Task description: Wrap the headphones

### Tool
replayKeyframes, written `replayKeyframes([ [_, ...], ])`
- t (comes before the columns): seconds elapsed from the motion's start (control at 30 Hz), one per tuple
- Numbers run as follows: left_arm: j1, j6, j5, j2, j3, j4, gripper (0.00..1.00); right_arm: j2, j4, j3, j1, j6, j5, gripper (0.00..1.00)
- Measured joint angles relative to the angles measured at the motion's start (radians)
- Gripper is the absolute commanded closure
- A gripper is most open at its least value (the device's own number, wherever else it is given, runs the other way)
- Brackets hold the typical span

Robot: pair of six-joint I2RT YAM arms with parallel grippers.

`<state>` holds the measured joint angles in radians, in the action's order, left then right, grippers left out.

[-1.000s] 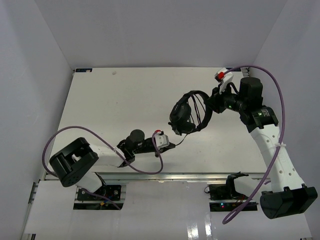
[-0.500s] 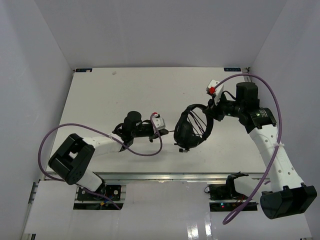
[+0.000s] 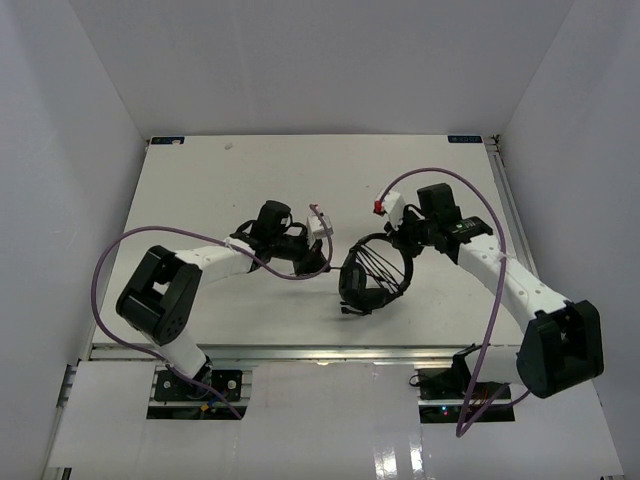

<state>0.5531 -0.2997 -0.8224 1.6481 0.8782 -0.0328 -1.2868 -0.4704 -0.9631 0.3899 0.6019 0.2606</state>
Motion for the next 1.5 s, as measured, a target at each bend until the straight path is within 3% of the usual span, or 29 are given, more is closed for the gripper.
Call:
replayKeyframes([
  [0.37, -0.098, 0.111, 0.055, 0.029, 0.011, 0.075, 1.0, -0.423, 0.076, -0.203, 0.11, -0.055, -0.102, 0.92],
  [0.47, -0.111, 0.141, 0.067, 0.08, 0.034, 0.078, 1.0, -0.469, 0.072, -0.237, 0.122, -0.063, -0.102, 0.84],
  [0.53, -0.113, 0.164, 0.08, 0.12, 0.051, 0.079, 0.9, -0.481, 0.067, -0.245, 0.122, -0.069, -0.1, 0.72],
  [0.63, -0.113, 0.2, 0.099, 0.152, 0.066, 0.081, 0.65, -0.486, 0.059, -0.246, 0.122, -0.077, -0.095, 0.53],
  [0.83, -0.127, 0.253, 0.187, 0.141, 0.079, 0.09, 0.37, -0.476, 0.051, -0.242, 0.121, -0.083, -0.095, 0.23],
  [0.9, -0.137, 0.264, 0.221, 0.111, 0.077, 0.094, 0.32, -0.454, 0.05, -0.233, 0.119, -0.085, -0.097, 0.15],
  [0.97, -0.148, 0.271, 0.263, 0.057, 0.069, 0.098, 0.27, -0.407, 0.047, -0.217, 0.111, -0.091, -0.101, 0.08],
  [1.17, -0.177, 0.265, 0.42, -0.269, 0.011, 0.107, 0.14, -0.168, 0.049, -0.174, 0.003, -0.14, -0.103, 0.02],
  [1.23, -0.18, 0.267, 0.463, -0.386, -0.021, 0.106, 0.03, -0.071, 0.062, -0.144, -0.045, -0.178, -0.112, 0.03],
  [1.3, -0.181, 0.285, 0.482, -0.514, -0.073, 0.099, 0.02, 0.045, 0.1, -0.087, -0.08, -0.235, -0.136, 0.09],
  [1.5, -0.184, 0.37, 0.399, -1.035, -0.299, 0.112, 0.02, 0.41, 0.153, 0.115, -0.12, -0.4, -0.299, 0.1],
])
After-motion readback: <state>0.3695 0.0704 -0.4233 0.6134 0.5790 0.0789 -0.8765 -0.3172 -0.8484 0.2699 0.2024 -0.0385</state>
